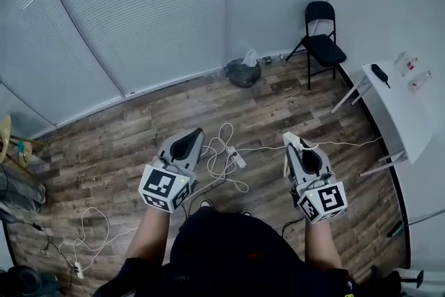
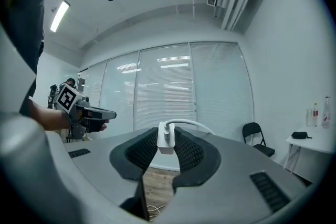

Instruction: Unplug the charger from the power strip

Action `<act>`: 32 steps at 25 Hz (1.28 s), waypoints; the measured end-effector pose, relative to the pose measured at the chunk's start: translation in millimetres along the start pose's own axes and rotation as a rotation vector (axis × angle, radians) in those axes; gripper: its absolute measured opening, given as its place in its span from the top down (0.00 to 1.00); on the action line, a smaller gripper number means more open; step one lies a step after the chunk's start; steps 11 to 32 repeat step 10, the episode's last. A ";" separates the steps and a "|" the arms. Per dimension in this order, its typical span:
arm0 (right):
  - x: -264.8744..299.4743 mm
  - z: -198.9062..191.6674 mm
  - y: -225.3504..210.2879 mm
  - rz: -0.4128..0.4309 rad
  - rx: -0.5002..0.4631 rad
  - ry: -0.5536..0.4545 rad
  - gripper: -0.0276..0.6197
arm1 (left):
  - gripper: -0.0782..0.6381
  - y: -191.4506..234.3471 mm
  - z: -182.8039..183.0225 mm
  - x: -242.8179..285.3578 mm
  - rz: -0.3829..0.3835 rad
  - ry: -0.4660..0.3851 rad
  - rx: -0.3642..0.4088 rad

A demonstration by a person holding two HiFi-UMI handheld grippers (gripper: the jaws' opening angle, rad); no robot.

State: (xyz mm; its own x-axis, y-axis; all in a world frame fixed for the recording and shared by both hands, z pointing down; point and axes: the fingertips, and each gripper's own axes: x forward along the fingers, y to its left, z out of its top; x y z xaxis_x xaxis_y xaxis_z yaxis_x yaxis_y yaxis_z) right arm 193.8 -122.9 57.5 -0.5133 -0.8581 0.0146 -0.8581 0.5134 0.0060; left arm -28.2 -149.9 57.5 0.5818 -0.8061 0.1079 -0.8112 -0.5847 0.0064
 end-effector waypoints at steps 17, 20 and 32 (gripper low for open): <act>33.0 -10.8 20.7 0.025 -0.003 0.029 0.79 | 0.87 33.9 -12.2 -3.3 0.013 0.026 -0.026; 33.0 -10.8 20.7 0.025 -0.003 0.029 0.79 | 0.87 33.9 -12.2 -3.3 0.013 0.026 -0.026; 33.0 -10.8 20.7 0.025 -0.003 0.029 0.79 | 0.87 33.9 -12.2 -3.3 0.013 0.026 -0.026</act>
